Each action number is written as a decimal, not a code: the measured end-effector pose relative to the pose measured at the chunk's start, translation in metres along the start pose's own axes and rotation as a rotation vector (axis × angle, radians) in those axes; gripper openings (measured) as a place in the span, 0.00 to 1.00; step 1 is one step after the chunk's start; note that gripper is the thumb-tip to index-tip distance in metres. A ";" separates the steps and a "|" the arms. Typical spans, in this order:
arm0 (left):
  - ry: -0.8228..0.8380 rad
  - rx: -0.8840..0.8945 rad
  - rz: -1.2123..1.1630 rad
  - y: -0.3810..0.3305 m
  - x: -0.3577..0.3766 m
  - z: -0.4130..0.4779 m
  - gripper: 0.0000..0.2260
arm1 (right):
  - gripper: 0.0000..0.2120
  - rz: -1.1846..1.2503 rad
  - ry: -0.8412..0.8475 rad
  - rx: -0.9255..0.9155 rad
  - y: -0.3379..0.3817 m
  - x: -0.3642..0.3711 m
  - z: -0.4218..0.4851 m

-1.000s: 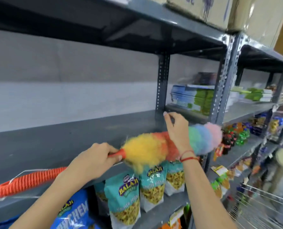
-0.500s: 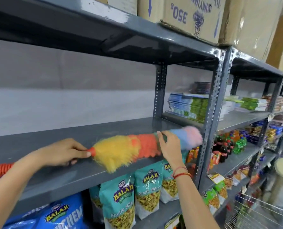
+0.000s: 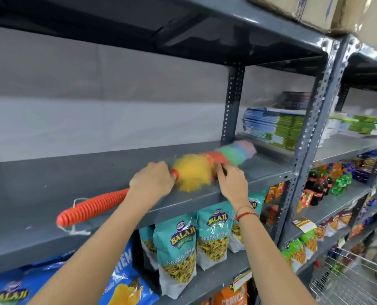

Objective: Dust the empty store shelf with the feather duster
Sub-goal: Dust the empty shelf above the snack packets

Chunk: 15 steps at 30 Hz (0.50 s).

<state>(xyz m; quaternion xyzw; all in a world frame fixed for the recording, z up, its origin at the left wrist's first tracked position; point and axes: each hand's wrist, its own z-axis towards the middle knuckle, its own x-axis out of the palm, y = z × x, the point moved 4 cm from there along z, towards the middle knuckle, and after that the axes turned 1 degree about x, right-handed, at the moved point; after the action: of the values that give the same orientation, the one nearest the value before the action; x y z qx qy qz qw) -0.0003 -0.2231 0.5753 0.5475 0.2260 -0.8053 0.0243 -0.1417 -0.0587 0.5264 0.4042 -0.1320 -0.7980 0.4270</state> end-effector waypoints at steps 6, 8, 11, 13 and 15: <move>-0.098 0.058 0.006 -0.015 0.001 0.003 0.20 | 0.17 0.067 -0.059 -0.053 -0.004 -0.006 0.003; 0.059 0.080 -0.094 -0.017 0.008 0.005 0.20 | 0.17 0.090 -0.166 -0.053 -0.004 -0.016 0.002; 0.224 0.047 -0.141 -0.023 0.018 0.006 0.19 | 0.15 0.098 -0.336 -0.006 -0.008 -0.031 0.006; 0.179 -0.052 -0.099 -0.025 0.014 0.005 0.17 | 0.15 0.088 -0.357 0.007 -0.013 -0.034 0.010; 0.015 -0.130 0.059 -0.029 0.002 0.003 0.17 | 0.15 0.074 -0.294 0.001 -0.016 -0.031 0.014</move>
<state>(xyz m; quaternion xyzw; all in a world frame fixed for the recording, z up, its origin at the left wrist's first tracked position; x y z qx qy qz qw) -0.0118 -0.1982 0.5842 0.5572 0.2619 -0.7837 0.0818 -0.1524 -0.0269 0.5428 0.2781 -0.2083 -0.8323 0.4319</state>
